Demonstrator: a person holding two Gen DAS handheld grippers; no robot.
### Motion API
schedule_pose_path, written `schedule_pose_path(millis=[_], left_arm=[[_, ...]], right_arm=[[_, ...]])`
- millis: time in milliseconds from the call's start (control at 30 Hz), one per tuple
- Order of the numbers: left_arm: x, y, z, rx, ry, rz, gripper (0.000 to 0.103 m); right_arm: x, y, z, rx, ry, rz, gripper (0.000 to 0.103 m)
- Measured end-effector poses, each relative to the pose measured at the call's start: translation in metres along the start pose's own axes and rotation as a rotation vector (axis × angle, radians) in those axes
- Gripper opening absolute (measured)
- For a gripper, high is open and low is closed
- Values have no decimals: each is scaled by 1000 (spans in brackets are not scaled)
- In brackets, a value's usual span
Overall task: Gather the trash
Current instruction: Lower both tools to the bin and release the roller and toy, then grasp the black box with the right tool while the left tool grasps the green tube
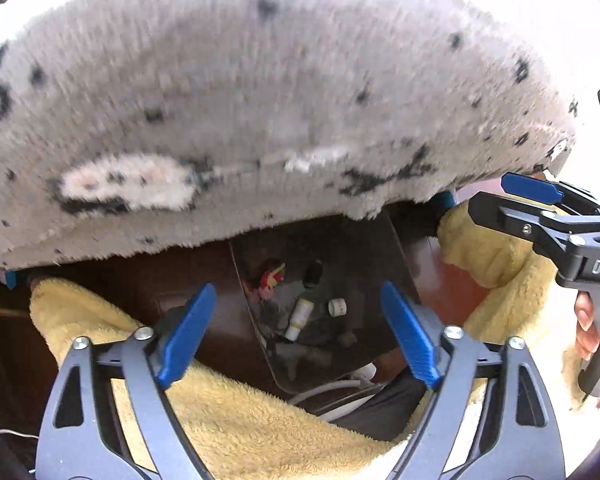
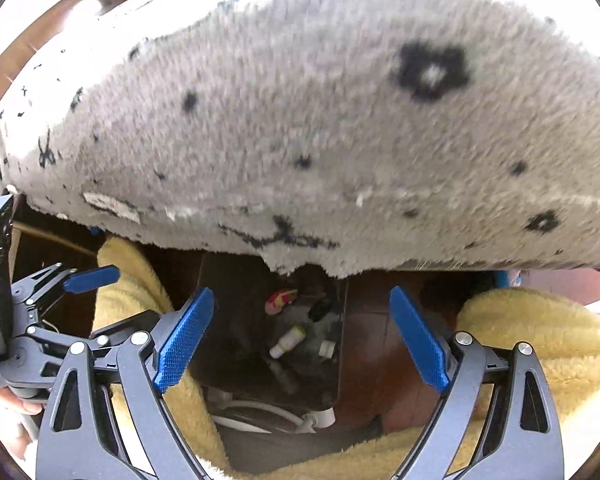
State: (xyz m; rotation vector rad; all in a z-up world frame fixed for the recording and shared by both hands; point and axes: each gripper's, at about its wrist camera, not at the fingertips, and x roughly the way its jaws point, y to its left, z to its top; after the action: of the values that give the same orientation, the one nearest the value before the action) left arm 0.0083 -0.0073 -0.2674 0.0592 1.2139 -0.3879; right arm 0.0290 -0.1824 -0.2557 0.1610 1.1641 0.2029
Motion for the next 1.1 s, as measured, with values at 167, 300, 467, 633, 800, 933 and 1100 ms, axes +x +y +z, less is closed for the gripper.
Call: schedule_pose_path(millis=[167,300,467,633,800,933,1100], left_arm=[[-39,-6,13,28,-89,17,88],[-66,-8,26,44,-162,45,89],[-91,-4,45,62,-232,69,90],[-99,0,72,72,-267,95,90],[-92,2,103,63,-280,94,90],[-82,-1,132,68,-287,100,90],[-69,-8,175,81,-300,91,90]], right_arm=[[-33,-10,15,11,-88,-24,91],[-62,-22,31,17,-171,-54,94],[-88,-34,54,11,-250,-106,94],[-99,-41,79,0,-299,-153,94],[-102,-50,108,0,-327,-198,94],[-102,-64,138,9,-337,-231,94],[-92,-81,170,25,-334,-267,94]])
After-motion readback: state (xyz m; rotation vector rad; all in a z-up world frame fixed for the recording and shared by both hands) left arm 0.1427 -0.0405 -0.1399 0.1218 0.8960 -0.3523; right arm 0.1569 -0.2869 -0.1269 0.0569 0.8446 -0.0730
